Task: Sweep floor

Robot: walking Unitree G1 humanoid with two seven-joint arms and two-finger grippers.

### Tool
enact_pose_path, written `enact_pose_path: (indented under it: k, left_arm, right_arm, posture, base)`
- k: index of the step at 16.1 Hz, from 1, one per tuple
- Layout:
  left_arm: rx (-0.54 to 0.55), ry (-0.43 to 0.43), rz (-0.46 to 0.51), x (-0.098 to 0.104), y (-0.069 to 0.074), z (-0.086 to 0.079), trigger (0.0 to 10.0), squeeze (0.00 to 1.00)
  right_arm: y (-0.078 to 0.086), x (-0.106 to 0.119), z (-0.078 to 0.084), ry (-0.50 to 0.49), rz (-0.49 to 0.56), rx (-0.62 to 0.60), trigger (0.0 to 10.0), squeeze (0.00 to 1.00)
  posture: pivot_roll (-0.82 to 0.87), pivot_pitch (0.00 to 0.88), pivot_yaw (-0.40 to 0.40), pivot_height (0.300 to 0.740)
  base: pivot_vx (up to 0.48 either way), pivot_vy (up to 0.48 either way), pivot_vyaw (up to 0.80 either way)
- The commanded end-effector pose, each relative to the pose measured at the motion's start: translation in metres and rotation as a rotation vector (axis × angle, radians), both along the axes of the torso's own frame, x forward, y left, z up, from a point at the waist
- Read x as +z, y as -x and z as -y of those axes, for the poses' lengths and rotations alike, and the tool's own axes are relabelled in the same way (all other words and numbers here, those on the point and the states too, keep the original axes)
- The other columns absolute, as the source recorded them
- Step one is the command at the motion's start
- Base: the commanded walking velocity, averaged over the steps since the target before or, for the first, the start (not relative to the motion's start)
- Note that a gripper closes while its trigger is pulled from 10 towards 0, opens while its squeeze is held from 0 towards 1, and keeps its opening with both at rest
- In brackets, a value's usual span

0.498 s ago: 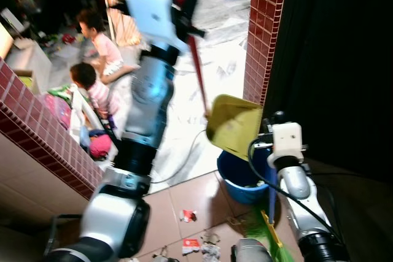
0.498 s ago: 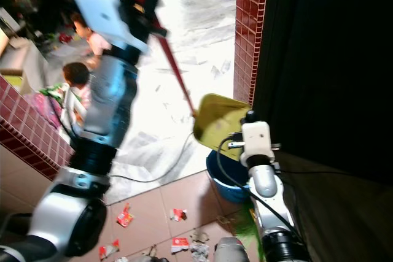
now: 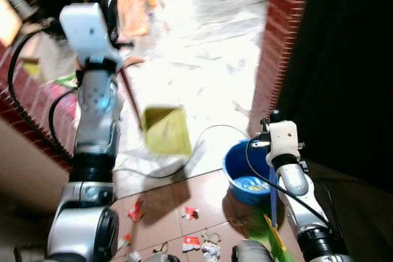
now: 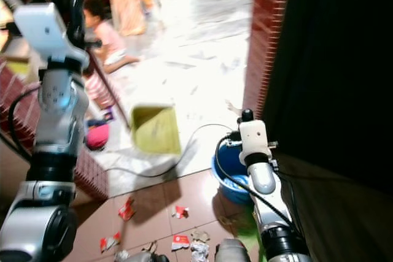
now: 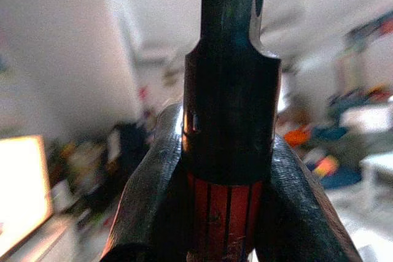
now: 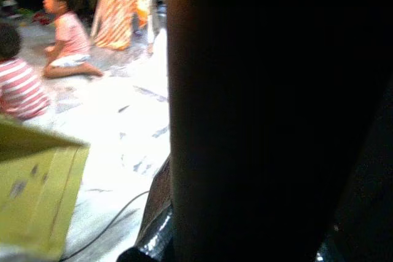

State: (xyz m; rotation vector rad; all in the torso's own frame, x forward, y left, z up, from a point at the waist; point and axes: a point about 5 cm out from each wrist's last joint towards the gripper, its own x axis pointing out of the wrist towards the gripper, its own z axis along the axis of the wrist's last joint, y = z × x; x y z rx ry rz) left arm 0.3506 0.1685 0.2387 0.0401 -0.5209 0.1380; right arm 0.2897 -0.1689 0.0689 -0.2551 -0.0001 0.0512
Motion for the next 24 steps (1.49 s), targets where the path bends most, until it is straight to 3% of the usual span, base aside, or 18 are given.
enact_pose_path:
  k: [1,3,8,9,10,11,15,17,22,24]
  left_arm:
    - [0.044,0.049,-0.032,-0.007,0.003,-0.008,10.0,0.00]
    - [0.046,0.125,-0.134,-0.036,0.010,-0.008,10.0,0.00]
    - [0.073,0.087,-0.174,-0.057,0.026,-0.006,10.0,0.00]
    - [0.101,0.059,-0.269,-0.079,0.028,-0.005,10.0,0.00]
    - [0.101,0.094,-0.399,-0.113,0.033,-0.004,10.0,0.00]
    - [0.098,0.102,-0.441,-0.129,0.039,-0.003,10.0,0.00]
    - [0.101,0.102,-0.539,-0.162,0.053,0.001,10.0,0.00]
    - [0.071,0.056,-0.555,-0.169,0.053,0.007,10.0,0.00]
    - [0.092,0.114,-0.580,-0.175,0.049,0.011,10.0,0.00]
    - [0.104,0.139,-0.573,-0.178,0.052,0.014,10.0,0.00]
  right_arm:
    - [-0.003,0.000,-0.006,-0.008,-0.005,0.030,10.0,0.00]
    - [-0.005,0.005,-0.012,-0.003,0.000,0.059,10.0,0.00]
    - [-0.005,0.007,-0.024,0.004,-0.002,0.094,10.0,0.00]
    - [-0.005,0.006,-0.032,-0.004,-0.014,0.114,10.0,0.00]
    - [-0.008,0.001,-0.040,-0.022,-0.032,0.117,10.0,0.00]
    - [-0.010,-0.001,-0.042,-0.047,-0.035,0.104,10.0,0.00]
    - [-0.011,-0.011,-0.039,-0.152,-0.074,0.061,10.0,0.00]
    - [-0.011,-0.013,-0.047,-0.193,-0.081,0.133,10.0,0.00]
    - [-0.018,-0.007,-0.053,-0.248,-0.102,0.247,10.0,0.00]
    - [-0.017,-0.005,-0.056,-0.223,-0.122,0.361,10.0,0.00]
  posture:
    - [-0.15,0.000,0.093,0.740]
    - [-0.13,0.000,0.088,0.740]
    - [-0.11,0.009,0.067,0.740]
    - [-0.12,0.002,0.058,0.740]
    - [-0.11,0.000,0.072,0.740]
    - [-0.11,0.000,0.078,0.740]
    - [-0.11,0.000,0.098,0.740]
    - [-0.11,0.000,0.095,0.740]
    - [-0.10,0.000,0.010,0.740]
    - [-0.08,0.000,-0.042,0.740]
  base:
    - [0.000,0.000,0.00]
    - [0.000,0.000,0.00]
    - [0.000,0.000,0.00]
    - [0.000,0.000,0.00]
    - [0.000,0.000,0.00]
    - [0.000,0.000,0.00]
    - [0.000,0.000,0.00]
    - [0.000,0.000,0.00]
    - [0.000,0.000,0.00]
    - [0.000,0.000,0.00]
